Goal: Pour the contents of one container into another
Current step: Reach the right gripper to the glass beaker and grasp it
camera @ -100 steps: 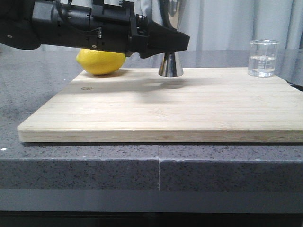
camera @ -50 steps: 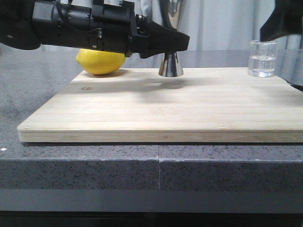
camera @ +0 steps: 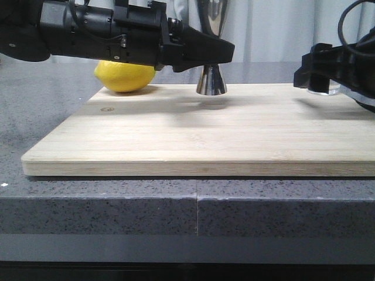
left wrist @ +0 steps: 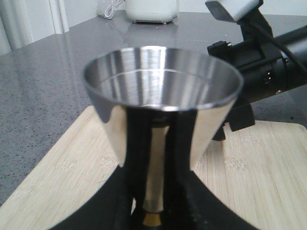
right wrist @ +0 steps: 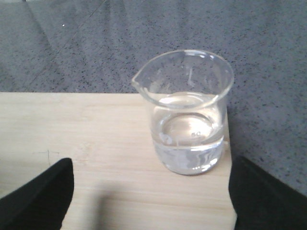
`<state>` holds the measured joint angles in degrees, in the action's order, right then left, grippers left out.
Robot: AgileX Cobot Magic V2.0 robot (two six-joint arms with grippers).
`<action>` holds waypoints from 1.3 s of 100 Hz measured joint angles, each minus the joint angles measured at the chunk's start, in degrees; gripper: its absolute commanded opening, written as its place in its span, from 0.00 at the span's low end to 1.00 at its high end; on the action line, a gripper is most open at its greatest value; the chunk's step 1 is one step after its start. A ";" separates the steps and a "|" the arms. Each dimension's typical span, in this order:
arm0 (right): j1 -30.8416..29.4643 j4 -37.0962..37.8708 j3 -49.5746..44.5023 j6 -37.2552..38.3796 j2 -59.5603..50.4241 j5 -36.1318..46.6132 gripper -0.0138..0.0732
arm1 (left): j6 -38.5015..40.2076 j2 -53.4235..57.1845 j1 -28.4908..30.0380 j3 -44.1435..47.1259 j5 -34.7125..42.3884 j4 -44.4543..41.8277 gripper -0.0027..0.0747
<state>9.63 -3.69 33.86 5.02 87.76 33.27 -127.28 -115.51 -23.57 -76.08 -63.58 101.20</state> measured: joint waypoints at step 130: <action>-4.69 8.00 6.81 3.20 13.46 13.62 0.58 | -0.09 0.00 0.00 0.00 -2.24 0.00 0.09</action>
<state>4.95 4.31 40.67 8.22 101.22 46.89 -127.37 -115.51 -23.57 -76.08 -65.82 101.20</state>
